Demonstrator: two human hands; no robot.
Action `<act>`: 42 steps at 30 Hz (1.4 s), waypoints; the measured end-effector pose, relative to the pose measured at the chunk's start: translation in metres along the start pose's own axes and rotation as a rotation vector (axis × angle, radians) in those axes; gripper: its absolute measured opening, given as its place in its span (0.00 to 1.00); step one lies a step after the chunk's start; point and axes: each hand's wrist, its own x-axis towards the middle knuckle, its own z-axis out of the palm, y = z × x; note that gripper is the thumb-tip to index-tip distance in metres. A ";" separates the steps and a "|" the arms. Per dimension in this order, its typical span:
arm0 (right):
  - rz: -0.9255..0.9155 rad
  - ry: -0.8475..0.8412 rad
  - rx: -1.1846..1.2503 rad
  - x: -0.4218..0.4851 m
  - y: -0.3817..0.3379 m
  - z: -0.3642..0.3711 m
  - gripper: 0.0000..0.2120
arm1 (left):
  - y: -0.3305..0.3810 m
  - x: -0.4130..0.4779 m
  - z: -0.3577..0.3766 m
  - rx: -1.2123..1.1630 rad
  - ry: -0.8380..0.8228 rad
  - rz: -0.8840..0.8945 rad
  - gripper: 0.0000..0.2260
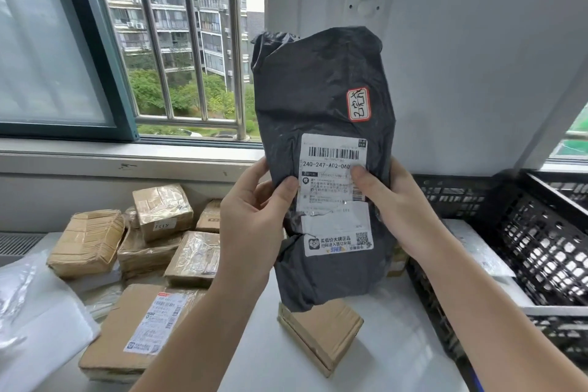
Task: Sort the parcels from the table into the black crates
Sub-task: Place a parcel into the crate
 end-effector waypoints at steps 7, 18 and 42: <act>0.085 0.197 -0.270 0.004 0.021 -0.035 0.14 | -0.035 0.020 0.033 0.091 -0.152 -0.035 0.18; -0.026 0.357 -0.566 0.021 0.087 -0.206 0.28 | -0.114 0.057 0.210 0.536 -0.425 0.017 0.36; 0.604 -0.469 -0.819 0.052 0.373 -0.433 0.59 | -0.395 0.068 0.436 1.373 -0.663 -0.650 0.55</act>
